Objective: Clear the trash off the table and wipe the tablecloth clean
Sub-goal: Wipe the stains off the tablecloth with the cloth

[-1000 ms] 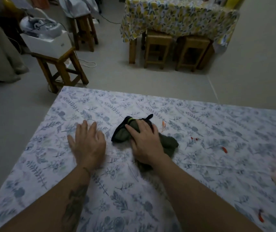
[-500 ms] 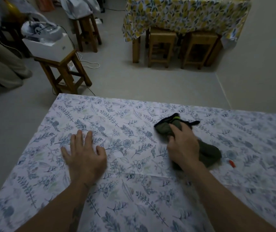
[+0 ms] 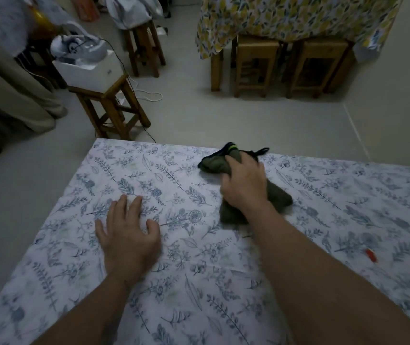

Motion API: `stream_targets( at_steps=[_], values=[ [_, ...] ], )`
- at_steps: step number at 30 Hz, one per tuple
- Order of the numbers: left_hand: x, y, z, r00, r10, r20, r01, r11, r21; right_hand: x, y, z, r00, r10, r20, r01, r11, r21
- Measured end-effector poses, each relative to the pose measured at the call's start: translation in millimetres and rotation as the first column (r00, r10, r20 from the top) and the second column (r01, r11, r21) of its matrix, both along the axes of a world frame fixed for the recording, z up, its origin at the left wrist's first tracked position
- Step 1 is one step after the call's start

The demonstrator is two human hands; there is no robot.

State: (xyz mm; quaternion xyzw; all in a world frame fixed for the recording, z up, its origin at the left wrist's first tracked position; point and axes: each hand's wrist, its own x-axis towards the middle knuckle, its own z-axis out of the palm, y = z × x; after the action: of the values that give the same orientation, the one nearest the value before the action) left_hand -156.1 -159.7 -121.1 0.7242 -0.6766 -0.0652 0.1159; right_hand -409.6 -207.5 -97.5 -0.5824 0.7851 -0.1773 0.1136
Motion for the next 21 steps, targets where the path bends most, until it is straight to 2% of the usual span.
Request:
stream_targets(
  at_steps=[4, 8, 11, 14, 17, 19, 21],
  values=[
    [1.2, 0.4, 0.2, 1.000, -0.001, -0.017, 0.001, 1.000, 0.001, -54.5, 27.5, -2.6, 0.972, -0.233, -0.029, 0.234, 0.972, 0.037],
    [1.4, -0.1, -1.3, 1.000, -0.006, -0.015, 0.006, 1.000, 0.006, -58.7, 71.7, -0.7, 0.958, -0.280, 0.069, 0.282, 0.959, -0.028],
    [1.9, -1.2, -2.8, 1.000, -0.013, -0.008, 0.013, 1.000, 0.014, -34.9, 87.1, 2.8, 0.976, -0.196, 0.093, 0.198, 0.980, -0.016],
    [2.1, -2.5, -3.0, 1.000, -0.021, -0.009, 0.021, 1.000, 0.010, 14.3, 92.6, 5.8, 0.989, 0.014, 0.147, -0.009, 0.999, -0.033],
    [0.8, 0.1, -0.7, 1.000, -0.020, -0.009, 0.020, 1.000, 0.003, 50.7, 94.8, 3.2, 0.976, 0.197, 0.090, -0.192, 0.979, -0.066],
    [1.7, 0.3, 0.3, 0.999, -0.026, -0.019, 0.026, 1.000, 0.008, 42.9, 89.7, 2.5, 0.977, 0.210, 0.031, -0.208, 0.976, -0.056],
    [2.8, 2.0, -0.3, 0.999, -0.041, -0.024, 0.041, 0.999, 0.014, 23.3, 91.0, -0.8, 0.992, 0.123, 0.008, -0.123, 0.992, -0.039]
  ],
)
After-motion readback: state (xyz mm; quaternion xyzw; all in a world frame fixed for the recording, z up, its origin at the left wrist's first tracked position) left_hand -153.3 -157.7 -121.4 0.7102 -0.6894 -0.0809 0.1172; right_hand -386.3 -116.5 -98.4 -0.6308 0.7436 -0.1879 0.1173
